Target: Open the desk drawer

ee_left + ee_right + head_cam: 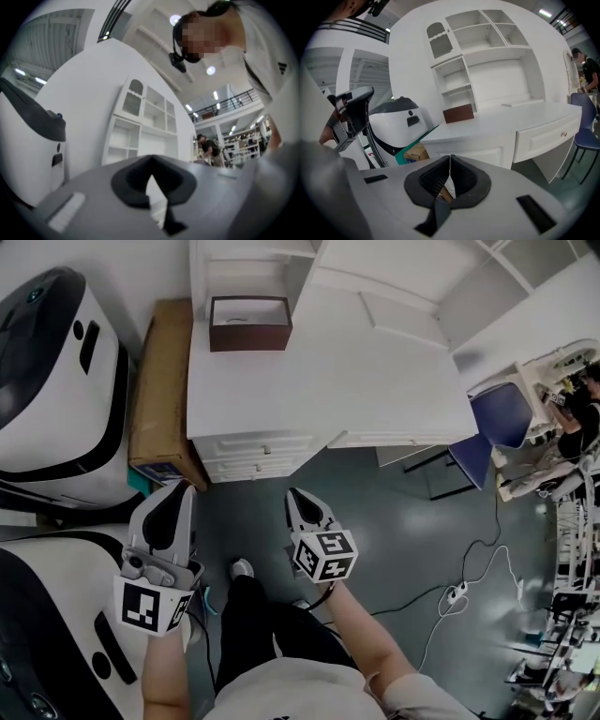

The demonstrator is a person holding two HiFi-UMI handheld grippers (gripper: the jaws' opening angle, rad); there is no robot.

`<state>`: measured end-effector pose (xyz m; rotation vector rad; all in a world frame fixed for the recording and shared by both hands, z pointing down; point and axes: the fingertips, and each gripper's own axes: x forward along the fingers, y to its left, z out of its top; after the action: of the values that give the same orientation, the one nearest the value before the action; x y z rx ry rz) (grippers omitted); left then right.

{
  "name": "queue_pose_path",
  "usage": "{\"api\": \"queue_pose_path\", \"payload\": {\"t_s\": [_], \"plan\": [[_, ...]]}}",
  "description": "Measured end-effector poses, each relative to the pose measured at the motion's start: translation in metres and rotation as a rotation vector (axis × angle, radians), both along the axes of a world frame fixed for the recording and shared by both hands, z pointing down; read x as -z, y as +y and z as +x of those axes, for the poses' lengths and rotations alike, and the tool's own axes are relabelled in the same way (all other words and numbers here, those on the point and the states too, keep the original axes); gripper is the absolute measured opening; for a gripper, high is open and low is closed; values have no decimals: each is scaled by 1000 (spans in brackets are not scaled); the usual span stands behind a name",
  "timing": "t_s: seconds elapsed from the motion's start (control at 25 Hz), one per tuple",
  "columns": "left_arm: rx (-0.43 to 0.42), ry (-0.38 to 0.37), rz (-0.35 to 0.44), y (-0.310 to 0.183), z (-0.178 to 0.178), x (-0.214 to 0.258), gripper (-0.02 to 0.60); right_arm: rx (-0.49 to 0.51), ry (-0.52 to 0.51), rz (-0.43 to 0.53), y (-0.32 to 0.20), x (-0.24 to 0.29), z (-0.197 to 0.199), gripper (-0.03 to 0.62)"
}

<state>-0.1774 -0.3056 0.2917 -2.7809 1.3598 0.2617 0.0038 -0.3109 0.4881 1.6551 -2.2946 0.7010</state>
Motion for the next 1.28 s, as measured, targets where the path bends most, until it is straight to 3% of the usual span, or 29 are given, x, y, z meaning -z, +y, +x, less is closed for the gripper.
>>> {"api": "queue_pose_path", "payload": {"t_s": [0.28,0.76,1.28], "plan": [[6,-17,-24,7,2,-42,6,48,43,-86,-12,-81,-14,28],[54,-30,-66,12,6,-124,6,114,124,-140,-42,-196,-18,67],[37,-55,-132,10,19,-219,6,57,119,-177,-78,-300,-8,98]]}}
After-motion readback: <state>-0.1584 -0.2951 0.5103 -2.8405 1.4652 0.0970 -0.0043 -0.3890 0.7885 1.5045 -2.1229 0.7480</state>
